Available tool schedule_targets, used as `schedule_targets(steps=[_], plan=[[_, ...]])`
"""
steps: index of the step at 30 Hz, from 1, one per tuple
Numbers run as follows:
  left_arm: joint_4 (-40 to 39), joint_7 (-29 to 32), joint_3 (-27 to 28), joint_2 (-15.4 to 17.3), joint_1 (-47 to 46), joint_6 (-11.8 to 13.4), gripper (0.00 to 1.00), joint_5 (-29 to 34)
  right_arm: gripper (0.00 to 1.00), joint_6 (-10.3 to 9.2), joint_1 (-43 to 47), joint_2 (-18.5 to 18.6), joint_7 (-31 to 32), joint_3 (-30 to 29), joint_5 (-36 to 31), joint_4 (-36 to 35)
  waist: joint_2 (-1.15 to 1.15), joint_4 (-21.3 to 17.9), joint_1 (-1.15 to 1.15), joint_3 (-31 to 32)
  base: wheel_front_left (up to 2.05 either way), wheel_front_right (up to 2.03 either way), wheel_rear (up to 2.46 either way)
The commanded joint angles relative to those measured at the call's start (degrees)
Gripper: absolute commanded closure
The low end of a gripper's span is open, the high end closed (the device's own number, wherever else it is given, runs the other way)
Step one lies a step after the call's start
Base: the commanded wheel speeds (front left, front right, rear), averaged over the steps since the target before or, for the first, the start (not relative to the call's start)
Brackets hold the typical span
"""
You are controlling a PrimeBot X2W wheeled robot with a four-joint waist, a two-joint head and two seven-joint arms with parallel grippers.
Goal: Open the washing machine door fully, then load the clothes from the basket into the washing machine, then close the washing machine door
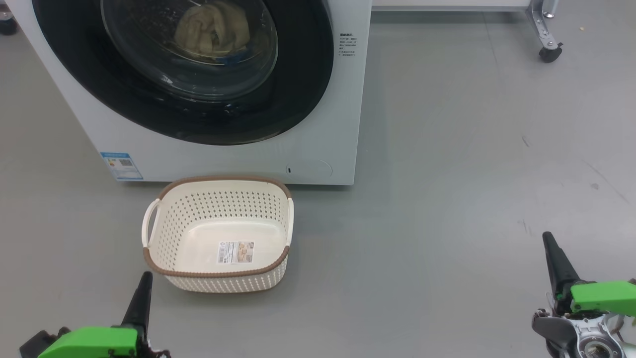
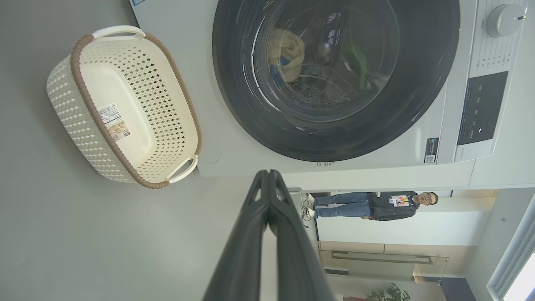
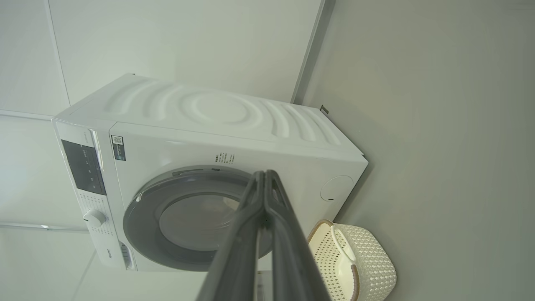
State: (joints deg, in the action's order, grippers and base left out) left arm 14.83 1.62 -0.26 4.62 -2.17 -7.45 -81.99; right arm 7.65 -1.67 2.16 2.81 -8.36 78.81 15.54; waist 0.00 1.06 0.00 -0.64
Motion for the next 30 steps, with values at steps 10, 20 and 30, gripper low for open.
schedule_targets(steps=[10, 20, 30], plan=[[-1.17, 1.98, 3.64, -0.11, -3.64, -0.03, 1.0, -6.42, 1.0, -0.15, -3.85, 0.72, 2.12, 1.51, 7.44, -1.64, 0.0, -0.56, 0.0, 0.24, 0.0, 0.0, 0.0], [-0.84, 3.62, 5.22, -0.61, -3.89, -0.03, 1.0, -11.47, 1.0, -0.16, -4.52, 0.72, 3.69, 1.82, 13.34, -1.52, 0.0, -1.06, 0.0, 0.46, 0.0, 0.0, 0.0], [-0.83, 3.76, 5.39, -0.73, -3.9, -0.03, 1.0, -11.33, 1.0, -0.16, -4.52, 0.72, 3.69, 1.82, 13.34, -1.52, 0.0, -1.06, 0.0, 0.46, 0.0, 0.0, 0.0]])
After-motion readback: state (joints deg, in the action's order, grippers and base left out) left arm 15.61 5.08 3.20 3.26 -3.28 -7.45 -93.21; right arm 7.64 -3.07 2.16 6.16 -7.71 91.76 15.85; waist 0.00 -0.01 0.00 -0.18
